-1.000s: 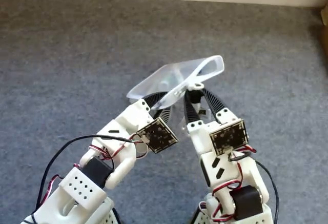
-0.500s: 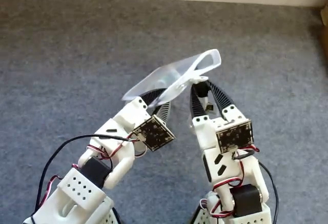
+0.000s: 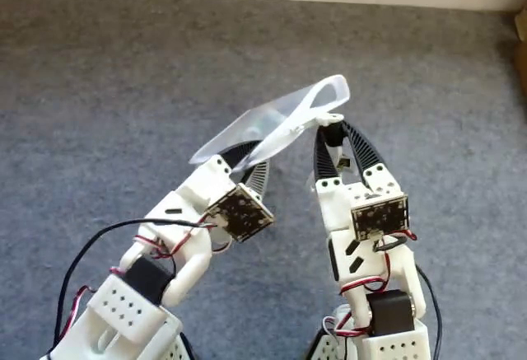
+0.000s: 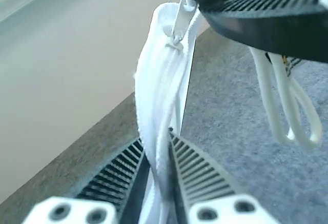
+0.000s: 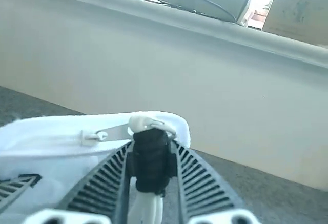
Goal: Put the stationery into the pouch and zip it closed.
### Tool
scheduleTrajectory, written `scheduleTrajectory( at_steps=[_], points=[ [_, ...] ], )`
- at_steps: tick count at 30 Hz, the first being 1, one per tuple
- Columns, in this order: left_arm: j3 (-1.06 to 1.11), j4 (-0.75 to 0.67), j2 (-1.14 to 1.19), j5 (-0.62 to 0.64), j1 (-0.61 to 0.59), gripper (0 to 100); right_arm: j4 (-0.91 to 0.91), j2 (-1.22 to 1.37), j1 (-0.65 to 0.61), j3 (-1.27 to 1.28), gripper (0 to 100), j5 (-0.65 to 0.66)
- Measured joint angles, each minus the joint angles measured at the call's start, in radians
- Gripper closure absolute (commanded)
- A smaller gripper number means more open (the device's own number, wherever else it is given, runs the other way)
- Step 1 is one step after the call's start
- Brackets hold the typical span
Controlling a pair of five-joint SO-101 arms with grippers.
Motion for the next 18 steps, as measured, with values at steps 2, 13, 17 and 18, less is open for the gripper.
scheduleTrajectory(
  at_steps=[2, 13, 17, 18],
  points=[
    [0.018, 0.055, -0.084, 0.008, -0.002, 100, -0.005, 0.000, 0.000, 0.000, 99.4, -0.002],
    [0.098, 0.367, -0.542, 0.015, -0.043, 100, -0.006, 0.000, 0.000, 0.018, 99.4, -0.005],
    [0.064, 0.404, -0.542, 0.061, -0.107, 100, -0.012, 0.000, 0.000, 0.029, 99.4, -0.005],
    [0.051, 0.419, -0.542, 0.068, -0.121, 100, -0.012, 0.000, 0.000, 0.029, 99.4, -0.005]
  ],
)
